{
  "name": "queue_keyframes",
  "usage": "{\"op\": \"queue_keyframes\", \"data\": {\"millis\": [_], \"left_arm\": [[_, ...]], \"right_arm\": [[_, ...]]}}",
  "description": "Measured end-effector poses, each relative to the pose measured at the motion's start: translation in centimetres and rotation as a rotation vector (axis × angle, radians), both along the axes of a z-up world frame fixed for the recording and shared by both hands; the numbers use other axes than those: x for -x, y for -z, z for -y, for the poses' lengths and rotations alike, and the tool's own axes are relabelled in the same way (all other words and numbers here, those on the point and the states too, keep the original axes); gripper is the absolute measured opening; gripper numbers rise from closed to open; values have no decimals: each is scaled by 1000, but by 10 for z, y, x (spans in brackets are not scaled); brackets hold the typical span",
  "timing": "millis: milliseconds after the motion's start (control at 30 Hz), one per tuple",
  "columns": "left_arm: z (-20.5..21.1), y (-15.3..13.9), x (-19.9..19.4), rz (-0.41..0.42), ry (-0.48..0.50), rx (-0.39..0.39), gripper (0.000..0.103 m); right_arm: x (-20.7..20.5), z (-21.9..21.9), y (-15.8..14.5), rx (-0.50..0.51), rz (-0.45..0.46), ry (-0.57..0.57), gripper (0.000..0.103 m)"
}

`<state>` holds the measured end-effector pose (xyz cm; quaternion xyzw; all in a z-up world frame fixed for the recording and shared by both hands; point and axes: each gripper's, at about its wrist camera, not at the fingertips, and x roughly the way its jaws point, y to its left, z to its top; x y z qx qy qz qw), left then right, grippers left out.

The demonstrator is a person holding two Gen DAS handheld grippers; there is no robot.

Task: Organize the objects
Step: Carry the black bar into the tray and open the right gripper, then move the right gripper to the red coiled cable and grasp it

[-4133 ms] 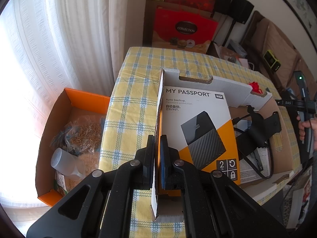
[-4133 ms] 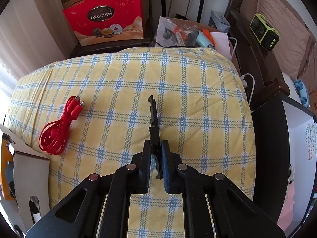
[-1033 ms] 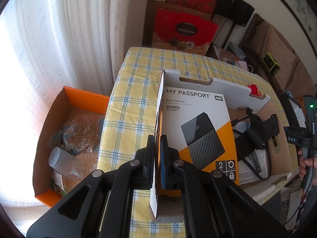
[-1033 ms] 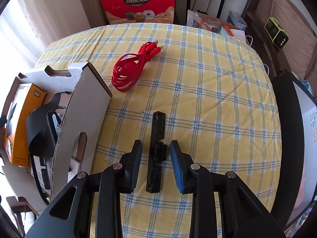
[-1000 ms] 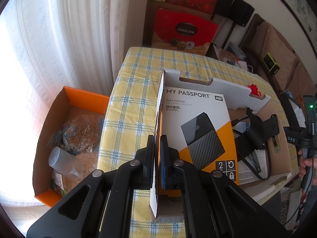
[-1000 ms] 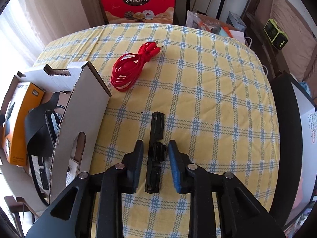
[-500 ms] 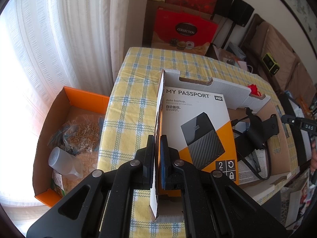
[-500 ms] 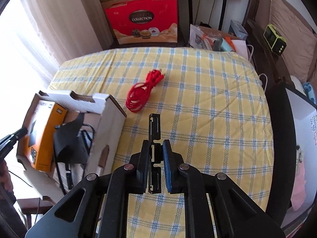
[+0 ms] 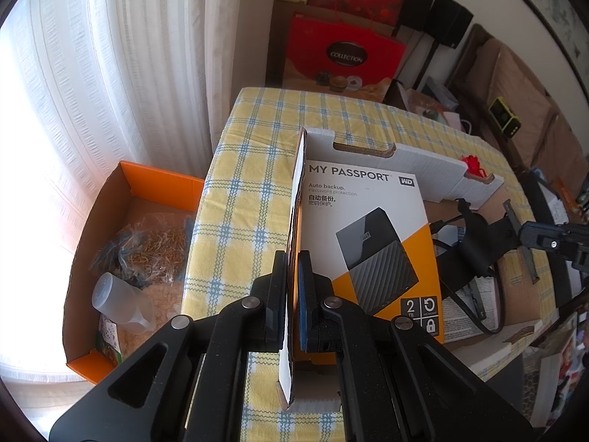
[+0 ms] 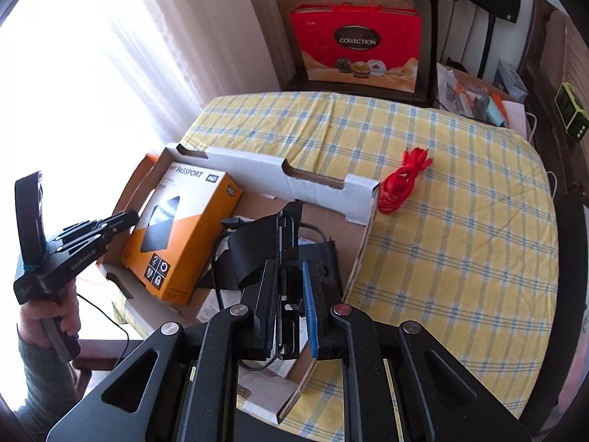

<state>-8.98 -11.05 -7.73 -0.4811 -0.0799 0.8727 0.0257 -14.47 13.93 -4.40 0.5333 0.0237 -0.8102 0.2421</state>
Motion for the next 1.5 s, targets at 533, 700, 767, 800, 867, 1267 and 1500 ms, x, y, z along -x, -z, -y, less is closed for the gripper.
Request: {"op": "queue_keyframes", "data": {"millis": [533,700,767,800,867,1267,1500], "left_arm": [[2,1,-1,2,1,-3,3],[2,2,-1,2,1,-5,3],[2,1,-1,3,1,-4,3],[2,1,-1,3,1,-4,3],[2,2,-1,3,1,-6,3],[1,0,-2,3,4,-9,3],[2,1,-2,2,6,-15,3]], "right_arm": [[10,-25,-28,8,-54,36,18],[28,-48,-35,-7,-69,101,27],[37,-57,-34,-21,-62,126,28],[42,-60,-32,-27,-54,138,28],[50,-67,-28,-33,-39,161,28],[100,-74,-1,-58,-1,267,70],[128,-65,24,-40,55,307,72]]}}
